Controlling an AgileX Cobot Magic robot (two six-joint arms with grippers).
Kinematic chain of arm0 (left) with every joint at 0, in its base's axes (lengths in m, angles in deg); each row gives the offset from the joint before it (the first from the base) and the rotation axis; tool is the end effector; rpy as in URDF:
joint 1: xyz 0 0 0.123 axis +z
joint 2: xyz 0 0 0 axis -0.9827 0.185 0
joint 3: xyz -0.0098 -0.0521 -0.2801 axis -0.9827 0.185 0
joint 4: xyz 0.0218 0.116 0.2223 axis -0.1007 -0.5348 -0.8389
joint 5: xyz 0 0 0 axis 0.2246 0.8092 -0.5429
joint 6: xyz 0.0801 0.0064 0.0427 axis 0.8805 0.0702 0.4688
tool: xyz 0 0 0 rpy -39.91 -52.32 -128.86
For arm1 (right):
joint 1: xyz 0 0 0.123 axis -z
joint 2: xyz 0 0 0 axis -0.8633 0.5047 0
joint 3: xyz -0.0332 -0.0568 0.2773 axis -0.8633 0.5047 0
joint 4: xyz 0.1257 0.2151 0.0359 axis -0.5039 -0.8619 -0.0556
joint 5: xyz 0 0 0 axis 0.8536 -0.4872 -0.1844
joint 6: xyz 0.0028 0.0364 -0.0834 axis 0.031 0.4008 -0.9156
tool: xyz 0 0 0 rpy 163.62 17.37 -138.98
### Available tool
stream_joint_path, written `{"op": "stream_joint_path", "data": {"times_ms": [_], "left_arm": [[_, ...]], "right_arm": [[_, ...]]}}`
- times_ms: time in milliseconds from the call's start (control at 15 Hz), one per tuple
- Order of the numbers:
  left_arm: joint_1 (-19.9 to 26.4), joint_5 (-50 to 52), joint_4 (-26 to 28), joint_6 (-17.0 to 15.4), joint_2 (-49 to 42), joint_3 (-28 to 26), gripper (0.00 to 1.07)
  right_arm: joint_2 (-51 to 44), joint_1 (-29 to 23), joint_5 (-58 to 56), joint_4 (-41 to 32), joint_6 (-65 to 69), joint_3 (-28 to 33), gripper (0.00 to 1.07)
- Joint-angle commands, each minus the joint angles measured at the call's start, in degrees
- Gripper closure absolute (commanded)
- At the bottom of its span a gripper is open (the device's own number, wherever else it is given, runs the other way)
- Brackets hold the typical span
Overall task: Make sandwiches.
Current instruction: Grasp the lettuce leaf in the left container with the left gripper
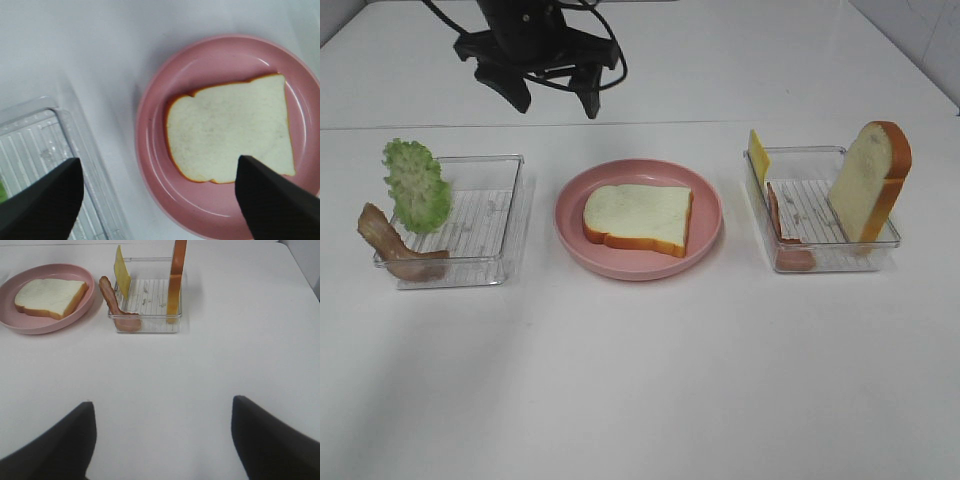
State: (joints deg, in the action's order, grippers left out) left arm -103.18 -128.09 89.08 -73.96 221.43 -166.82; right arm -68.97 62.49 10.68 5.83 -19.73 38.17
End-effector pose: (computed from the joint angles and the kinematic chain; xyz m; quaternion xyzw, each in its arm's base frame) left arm 0.4648 -0.2105 0.2468 0.1165 0.9726 -0.0836 0.1832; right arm -0.0058 0.0070 0.2780 -0.0182 0.8529 0.0065 0.5217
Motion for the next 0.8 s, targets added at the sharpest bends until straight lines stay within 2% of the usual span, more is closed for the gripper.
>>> {"op": "stream_joint_path", "data": {"times_ms": [67,267,333,533,667,733,800], "left_arm": [[3.21,-4.41,1.38,-0.46,-3.72,-0.06,0.27],[7.91,-4.41,1.32,-0.46,-8.08,0.00,0.27],[11.29,-4.41,1.26,-0.46,-11.17,0.00,0.27],[15.13,-4.41,1.32,-0.46,-14.27,0.40,0.27],[17.02,-4.41,1.26,-0.23,-16.39,3.38,0.27],[18.33,-4.41,0.86,0.17,-17.88,6.65,0.27],[20.17,-4.41,-0.40,0.17,-20.11,12.78,0.27]], "right_arm": [[-0.86,0.46,0.52,-0.23,-0.46,0.06,0.34],[-0.86,0.46,0.52,-0.23,-0.46,0.06,0.34],[-0.86,0.46,0.52,-0.23,-0.46,0.06,0.34],[-0.86,0.46,0.52,-0.23,-0.46,0.06,0.34],[-0.86,0.46,0.52,-0.23,-0.46,0.06,0.34],[-0.86,0.46,0.52,-0.23,-0.46,0.06,0.34],[-0.86,0.46,0.52,-0.29,-0.46,0.06,0.34]]}}
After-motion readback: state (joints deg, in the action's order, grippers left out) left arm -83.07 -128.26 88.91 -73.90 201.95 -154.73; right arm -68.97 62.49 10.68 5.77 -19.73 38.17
